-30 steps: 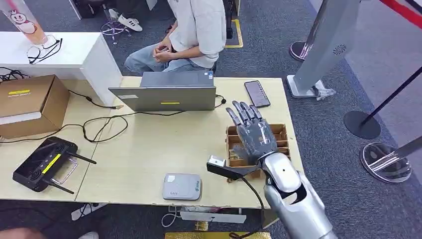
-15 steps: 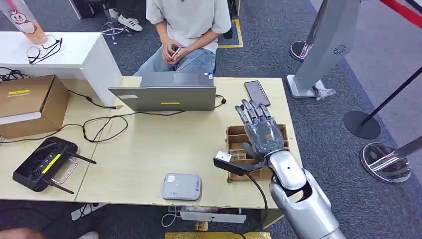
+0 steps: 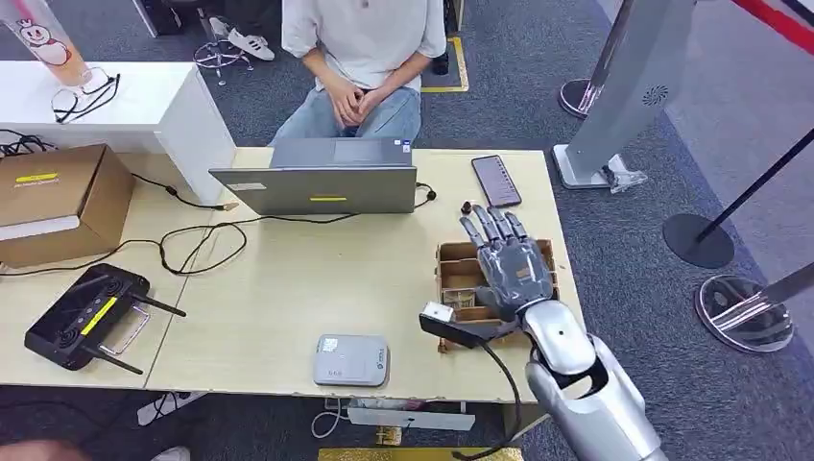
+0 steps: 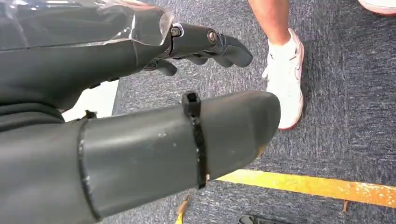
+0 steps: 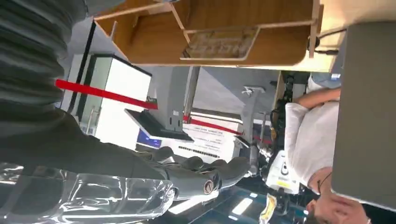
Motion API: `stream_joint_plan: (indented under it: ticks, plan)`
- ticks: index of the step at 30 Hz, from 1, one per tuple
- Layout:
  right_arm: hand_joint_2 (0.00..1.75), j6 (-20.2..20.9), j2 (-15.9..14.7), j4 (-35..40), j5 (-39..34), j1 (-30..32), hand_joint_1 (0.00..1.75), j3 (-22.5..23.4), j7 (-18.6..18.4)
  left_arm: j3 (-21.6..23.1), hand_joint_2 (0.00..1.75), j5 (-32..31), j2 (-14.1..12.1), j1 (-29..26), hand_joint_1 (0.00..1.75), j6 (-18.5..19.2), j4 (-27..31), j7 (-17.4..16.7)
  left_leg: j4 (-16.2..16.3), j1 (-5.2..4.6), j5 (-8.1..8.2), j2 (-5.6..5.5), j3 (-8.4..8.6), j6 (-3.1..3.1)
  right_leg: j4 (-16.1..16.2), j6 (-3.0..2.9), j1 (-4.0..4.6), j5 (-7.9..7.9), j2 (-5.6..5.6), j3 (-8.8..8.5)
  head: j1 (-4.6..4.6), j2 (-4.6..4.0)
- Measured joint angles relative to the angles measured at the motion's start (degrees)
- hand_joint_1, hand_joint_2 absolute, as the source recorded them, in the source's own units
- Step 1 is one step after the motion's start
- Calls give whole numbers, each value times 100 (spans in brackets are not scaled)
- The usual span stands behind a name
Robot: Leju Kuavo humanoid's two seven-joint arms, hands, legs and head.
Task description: Pass the card to the sensor for recognition and then transmit it.
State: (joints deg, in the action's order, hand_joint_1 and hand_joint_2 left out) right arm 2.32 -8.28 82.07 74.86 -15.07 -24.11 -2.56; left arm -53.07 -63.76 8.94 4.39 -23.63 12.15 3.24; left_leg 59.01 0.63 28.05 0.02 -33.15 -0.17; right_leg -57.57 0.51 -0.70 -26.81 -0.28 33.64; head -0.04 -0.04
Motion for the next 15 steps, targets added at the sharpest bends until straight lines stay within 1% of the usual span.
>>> stream_joint_plan:
  ticks: [12,14,15]
  plan:
    - [175,59,-52,0,-2,67,0,-9,0,0,0,-17,2,1,0,0,2,50,0,0,0,0,0,0,0,0,0,0,0,0,0,0]
    - [175,59,-52,0,-2,76,9,-11,0,0,0,-17,2,1,0,2,2,50,0,0,0,0,0,0,0,0,0,0,0,0,0,0]
    - [175,59,-52,0,-2,79,9,-11,0,0,0,-17,2,1,0,2,2,50,0,0,0,0,0,0,0,0,0,0,0,0,0,0]
